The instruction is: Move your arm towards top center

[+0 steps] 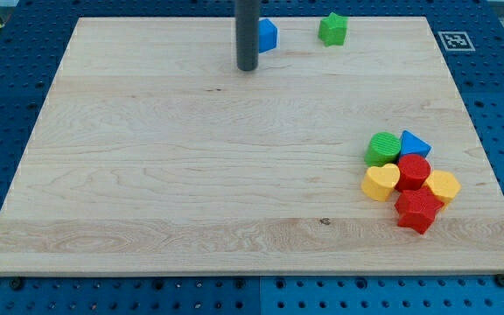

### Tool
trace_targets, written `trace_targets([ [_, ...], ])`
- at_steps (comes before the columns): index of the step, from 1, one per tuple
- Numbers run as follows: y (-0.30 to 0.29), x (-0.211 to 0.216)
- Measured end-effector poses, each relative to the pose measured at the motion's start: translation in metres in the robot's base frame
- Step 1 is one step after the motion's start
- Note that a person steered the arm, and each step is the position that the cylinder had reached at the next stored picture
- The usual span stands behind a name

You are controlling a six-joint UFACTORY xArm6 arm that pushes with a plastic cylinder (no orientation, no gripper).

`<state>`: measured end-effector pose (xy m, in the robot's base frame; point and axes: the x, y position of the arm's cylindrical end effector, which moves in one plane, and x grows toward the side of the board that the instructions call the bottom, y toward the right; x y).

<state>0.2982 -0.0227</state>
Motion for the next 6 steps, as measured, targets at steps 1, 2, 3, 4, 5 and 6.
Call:
trace_targets([
  [1,-0.032,-0.034],
  [2,-0.057,-0.067],
  [3,-0.056,-0.105],
  [4,-0.026,-0.104],
  [5,0.010,-0.101],
  [6,0.023,-0.090],
])
